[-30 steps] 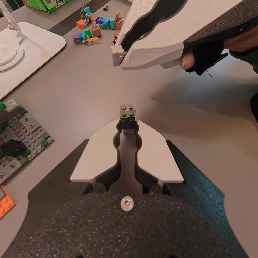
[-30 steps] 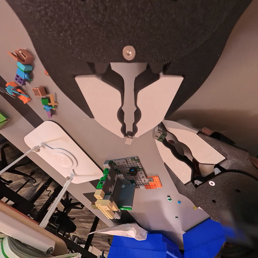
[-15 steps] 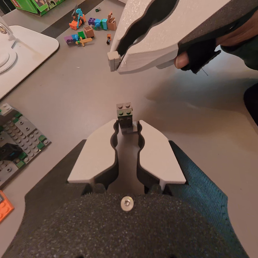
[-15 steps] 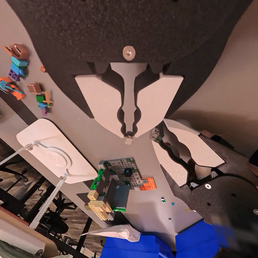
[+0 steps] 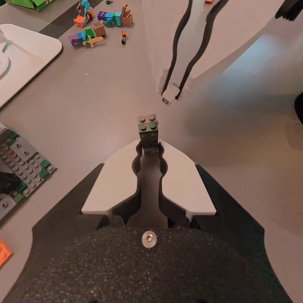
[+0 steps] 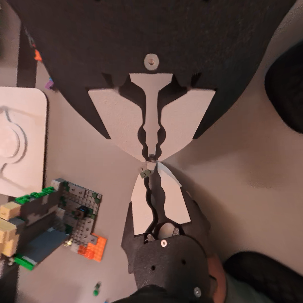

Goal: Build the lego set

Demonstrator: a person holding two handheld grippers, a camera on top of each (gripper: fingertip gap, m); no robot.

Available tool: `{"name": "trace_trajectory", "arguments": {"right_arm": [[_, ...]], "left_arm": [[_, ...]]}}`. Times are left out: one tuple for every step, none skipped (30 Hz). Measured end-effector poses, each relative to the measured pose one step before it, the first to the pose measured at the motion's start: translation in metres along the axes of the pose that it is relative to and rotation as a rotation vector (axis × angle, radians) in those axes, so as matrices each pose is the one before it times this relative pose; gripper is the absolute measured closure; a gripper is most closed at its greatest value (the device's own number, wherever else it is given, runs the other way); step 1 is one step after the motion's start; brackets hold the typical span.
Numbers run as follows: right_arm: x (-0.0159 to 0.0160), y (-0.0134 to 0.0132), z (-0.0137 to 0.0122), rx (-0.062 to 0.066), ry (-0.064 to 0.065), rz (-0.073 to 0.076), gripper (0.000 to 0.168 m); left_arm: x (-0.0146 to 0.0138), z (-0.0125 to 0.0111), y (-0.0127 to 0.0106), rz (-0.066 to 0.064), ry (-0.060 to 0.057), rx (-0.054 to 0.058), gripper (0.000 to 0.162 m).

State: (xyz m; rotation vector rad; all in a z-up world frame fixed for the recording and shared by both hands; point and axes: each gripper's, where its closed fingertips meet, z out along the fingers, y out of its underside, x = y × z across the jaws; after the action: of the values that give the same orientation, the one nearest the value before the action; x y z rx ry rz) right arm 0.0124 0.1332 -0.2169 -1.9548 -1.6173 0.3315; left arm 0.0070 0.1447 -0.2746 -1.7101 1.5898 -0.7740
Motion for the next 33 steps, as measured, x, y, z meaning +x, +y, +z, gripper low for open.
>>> {"name": "trace_trajectory", "arguments": {"right_arm": [[-0.00024, 0.00038, 0.00185, -0.0311, -0.0265, -0.0219, 0.16], [-0.00068, 0.00041, 0.00169, -0.0288, -0.0274, -0.0165, 0.16], [-0.00057, 0.00007, 0.0013, -0.0266, -0.0246, -0.014, 0.16], [-0.00025, 0.00012, 0.00105, -0.0258, -0.0195, -0.014, 0.16], [0.00002, 0.00045, 0.00069, -0.028, -0.0156, -0.0132, 0.16], [0.0002, 0.00065, 0.00053, -0.0297, -0.013, -0.0114, 0.16], [0.00023, 0.00037, 0.00024, -0.0262, -0.0115, -0.0087, 0.16], [0.00013, -0.00021, -0.00012, -0.0187, -0.0119, -0.0058, 0.16], [0.00024, -0.0007, -0.00018, -0.0123, -0.01, -0.004, 0.16], [0.0008, -0.00047, -0.00023, -0.0091, -0.0058, -0.0033, 0.16], [0.00105, -0.00006, -0.00015, -0.0074, -0.0032, -0.0018, 0.16], [0.00095, -0.00027, -0.00008, -0.0039, -0.0049, 0.0012, 0.16], [0.00053, -0.0008, -0.00029, 0.0016, -0.0083, 0.0045, 0.16], [0.00034, -0.00117, -0.0004, 0.005, -0.0095, 0.0066, 0.16], [0.00045, -0.00112, -0.00045, 0.0046, -0.0084, 0.007, 0.16], [0.00038, -0.00087, -0.00049, 0.0035, -0.0078, 0.0076, 0.16], [0.00007, -0.00087, -0.00039, 0.0043, -0.0093, 0.009, 0.16], [-0.00013, -0.00094, -0.00033, 0.0069, -0.009, 0.0099, 0.16], [0.00002, -0.00065, -0.00023, 0.008, -0.0071, 0.0102, 0.16], [-0.00028, -0.00037, -0.00036, 0.0087, -0.0076, 0.0111, 0.16], [-0.00072, -0.00037, -0.00022, 0.0123, -0.0101, 0.0121, 0.16], [-0.00114, -0.00029, -0.00036, 0.0156, -0.0107, 0.0136, 0.16], [-0.00141, 0.00013, -0.00027, 0.0153, -0.0107, 0.0155, 0.16], [-0.00197, 0.00044, -0.00025, 0.0154, -0.0133, 0.0167, 0.16], [-0.00253, 0.00058, -0.00014, 0.0178, -0.0156, 0.0176, 0.16], [-0.00271, 0.00056, -0.00019, 0.0186, -0.0153, 0.0185, 0.16], [-0.00277, 0.00069, -0.00023, 0.019, -0.0156, 0.0198, 0.16], [-0.00321, 0.00013, -0.00033, 0.0237, -0.0197, 0.0221, 0.16], [-0.00425, -0.00132, -0.00074, 0.0337, -0.0282, 0.0251, 0.16], [-0.00497, -0.00217, -0.00103, 0.0417, -0.0343, 0.0274, 0.16], [-0.00486, -0.00218, -0.00133, 0.0409, -0.0339, 0.0264, 0.16], [-0.00428, -0.00161, -0.00146, 0.0365, -0.0306, 0.0217, 0.16], [-0.00382, -0.00129, -0.00179, 0.0348, -0.0275, 0.0165, 0.16]], "left_arm": [[0.00013, -0.00005, 0.00002, 0.0005, 0.0021, 0.0003, 0.143], [0.00025, -0.00007, 0.00005, 0.0004, 0.003, 0.0, 0.144], [0.00013, -0.00023, 0.00008, 0.0012, 0.0033, -0.0003, 0.144], [0.00019, -0.00018, 0.00017, 0.0016, 0.004, -0.0005, 0.144], [0.00009, -0.00016, 0.00016, 0.0002, 0.004, -0.0004, 0.144], [0.00011, -0.00028, 0.00011, -0.001, 0.005, -0.0002, 0.144], [0.00001, -0.00024, 0.00022, -0.0005, 0.0045, -0.0004, 0.144], [-0.00027, -0.00035, 0.00033, 0.0003, 0.0037, -0.0009, 0.144], [-0.00021, -0.00037, 0.00037, 0.0004, 0.0034, -0.0012, 0.144], [-0.00011, -0.00064, 0.00042, 0.0006, 0.0044, -0.0007, 0.144], [-0.00018, -0.00056, 0.00046, -0.0005, 0.004, -0.0004, 0.144], [-0.00011, -0.0006, 0.00044, -0.0018, 0.0046, 0.0002, 0.144], [-0.00034, -0.00064, 0.00033, -0.0029, 0.0037, 0.0003, 0.144], [-0.0005, -0.00046, 0.00034, -0.0022, 0.0021, -0.0001, 0.144], [-0.00024, -0.00038, 0.00026, -0.0005, 0.0034, 0.0001, 0.144], [-0.0001, -0.00035, 0.0001, 0.0003, 0.0033, 0.0003, 0.144], [0.00006, -0.00026, 0.00032, 0.0016, 0.003, -0.0001, 0.144], [0.0002, -0.00019, 0.00018, 0.0023, 0.0028, -0.0005, 0.144], [0.00013, -0.0002, 0.00038, 0.0014, 0.0018, -0.0013, 0.144], [0.00019, -0.0002, 0.00038, 0.0011, 0.0021, -0.0014, 0.144], [0.00034, -0.00033, 0.00016, 0.0011, 0.0025, -0.0005, 0.144], [-0.00043, -0.00038, 0.00025, -0.0006, -0.0021, -0.0012, 0.142], [-0.00003, -0.00074, 0.00015, -0.001, 0.0023, -0.0014, 0.14], [0.00052, -0.00116, -0.00039, -0.0029, 0.0078, 0.0015, 0.138], [0.00013, -0.0016, -0.00107, -0.0035, 0.0059, 0.0049, 0.136], [-0.00057, -0.00228, -0.00152, 0.0, 0.0014, 0.0058, 0.133], [-0.00033, -0.00311, -0.00239, 0.0046, 0.0009, 0.0092, 0.131], [-0.0004, -0.00365, -0.00365, 0.0072, -0.0031, 0.0143, 0.13], [0.00069, -0.00396, -0.00466, 0.0164, -0.0034, 0.0203, 0.13], [0.00177, -0.00389, -0.00479, 0.0296, -0.0053, 0.0212, 0.131], [0.0019, -0.00347, -0.00496, 0.0406, -0.0123, 0.0218, 0.132], [0.0024, -0.00301, -0.00491, 0.0473, -0.0157, 0.0238, 0.133], [0.00203, -0.00258, -0.00529, 0.0483, -0.0218, 0.026, 0.133]]}}
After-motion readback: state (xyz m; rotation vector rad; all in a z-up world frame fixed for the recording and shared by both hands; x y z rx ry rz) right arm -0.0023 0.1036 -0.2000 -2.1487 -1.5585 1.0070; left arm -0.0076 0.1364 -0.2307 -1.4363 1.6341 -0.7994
